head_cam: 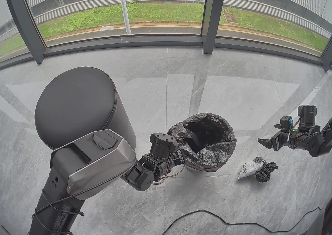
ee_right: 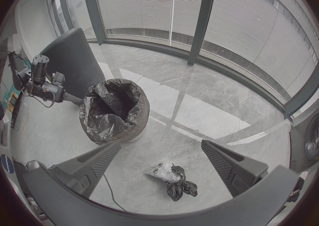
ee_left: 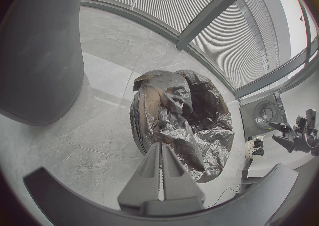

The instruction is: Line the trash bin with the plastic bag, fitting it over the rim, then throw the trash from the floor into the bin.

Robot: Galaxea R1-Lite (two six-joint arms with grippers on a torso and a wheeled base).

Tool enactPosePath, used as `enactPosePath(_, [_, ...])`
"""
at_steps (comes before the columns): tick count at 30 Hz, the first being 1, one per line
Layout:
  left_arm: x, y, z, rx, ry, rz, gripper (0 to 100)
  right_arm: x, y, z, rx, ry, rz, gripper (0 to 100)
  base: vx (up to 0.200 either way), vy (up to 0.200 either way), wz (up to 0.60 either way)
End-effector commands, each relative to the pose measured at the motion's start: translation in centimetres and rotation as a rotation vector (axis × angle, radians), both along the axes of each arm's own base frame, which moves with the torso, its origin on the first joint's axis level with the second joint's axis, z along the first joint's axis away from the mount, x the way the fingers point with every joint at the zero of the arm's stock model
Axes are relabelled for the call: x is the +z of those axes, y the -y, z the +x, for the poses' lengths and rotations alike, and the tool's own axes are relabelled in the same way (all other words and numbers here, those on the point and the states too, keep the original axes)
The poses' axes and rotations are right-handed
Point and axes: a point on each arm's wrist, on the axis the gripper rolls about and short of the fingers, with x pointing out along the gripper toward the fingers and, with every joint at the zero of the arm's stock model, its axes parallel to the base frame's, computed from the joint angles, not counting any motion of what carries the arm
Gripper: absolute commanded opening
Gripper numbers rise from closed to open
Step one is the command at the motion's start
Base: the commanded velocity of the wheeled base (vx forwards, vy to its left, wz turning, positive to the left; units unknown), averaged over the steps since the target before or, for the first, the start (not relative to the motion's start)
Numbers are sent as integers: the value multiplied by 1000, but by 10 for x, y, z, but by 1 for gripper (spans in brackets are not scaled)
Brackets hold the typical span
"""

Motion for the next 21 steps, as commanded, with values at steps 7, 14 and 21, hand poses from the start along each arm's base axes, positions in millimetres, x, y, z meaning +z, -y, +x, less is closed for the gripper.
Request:
enactPosePath(7, [-30,6,15,8,-5,6,0,0,3,-1,-3,1,2,100,0,0,0])
enactPosePath(14, [-41,11,26,14,13,-8,0,0,6,-2,-10,0,3,100,0,0,0])
enactPosePath(21, [-48,15,22,13,5,0,0,-5,9,-2,-19,-17,6,100,0,0,0])
